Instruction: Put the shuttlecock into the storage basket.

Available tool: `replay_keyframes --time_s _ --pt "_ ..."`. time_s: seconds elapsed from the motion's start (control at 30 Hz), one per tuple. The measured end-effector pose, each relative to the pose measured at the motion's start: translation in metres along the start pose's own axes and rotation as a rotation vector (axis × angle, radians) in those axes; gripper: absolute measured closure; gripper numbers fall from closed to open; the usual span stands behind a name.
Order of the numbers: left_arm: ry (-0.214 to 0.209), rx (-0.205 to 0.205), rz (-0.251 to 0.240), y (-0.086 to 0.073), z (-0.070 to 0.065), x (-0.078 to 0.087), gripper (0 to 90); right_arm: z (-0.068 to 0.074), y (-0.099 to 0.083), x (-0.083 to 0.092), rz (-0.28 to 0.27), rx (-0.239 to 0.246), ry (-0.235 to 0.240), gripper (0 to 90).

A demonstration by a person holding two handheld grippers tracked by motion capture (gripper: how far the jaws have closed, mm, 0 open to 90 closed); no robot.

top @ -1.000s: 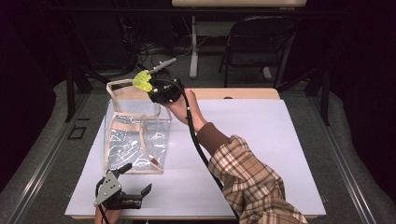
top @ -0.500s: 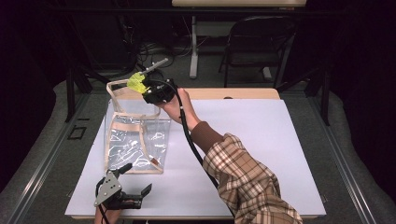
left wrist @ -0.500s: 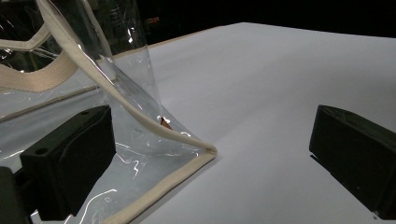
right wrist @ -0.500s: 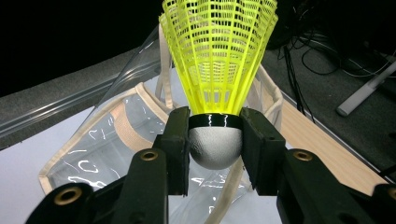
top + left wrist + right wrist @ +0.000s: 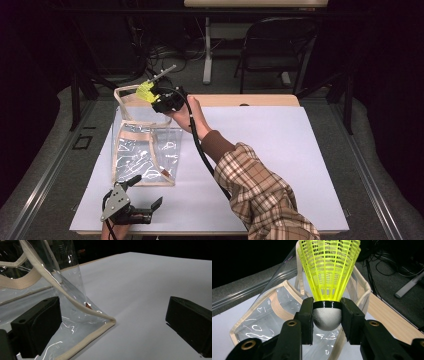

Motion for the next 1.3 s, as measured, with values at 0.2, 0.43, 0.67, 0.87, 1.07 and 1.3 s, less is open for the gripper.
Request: replay_keyframes --time_s 0.2,0.43,0.67,0.87,1.07,1.3 --pt "0.000 0.000 -0.001 0.000 0.000 0.000 0.3 0.000 -0.003 -0.007 0.015 0.000 0.004 64.3" --pt "-0.001 0.001 -0.002 0.000 0.000 0.000 0.3 0.001 -0.003 -0.016 0.030 0.000 0.003 64.3" --pt "-0.001 0.003 -0.003 0.000 0.000 0.000 0.3 -0.001 -0.002 -0.022 0.045 0.007 0.003 64.2" --pt "0.000 0.004 -0.002 0.000 0.000 0.001 0.3 -0.001 0.000 -0.027 0.054 0.012 0.000 64.2" --pt "-0.002 0.004 -0.003 0.000 0.000 0.001 0.3 -0.001 -0.001 -0.032 0.066 0.019 -0.008 64.1" --pt "0.000 0.005 -0.005 0.001 0.000 0.001 0.3 -0.001 -0.004 -0.038 0.080 0.023 -0.010 64.0"
Point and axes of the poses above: each handheld gripper's, and its own axes: x roughly backward along the jaws, y roughly out of its top, z roughly to its left, the point moved 7 cm from there along -x, roughly forward along the jaws, and after that the axes turned 12 degrees about -z, right-handed, at the moved point
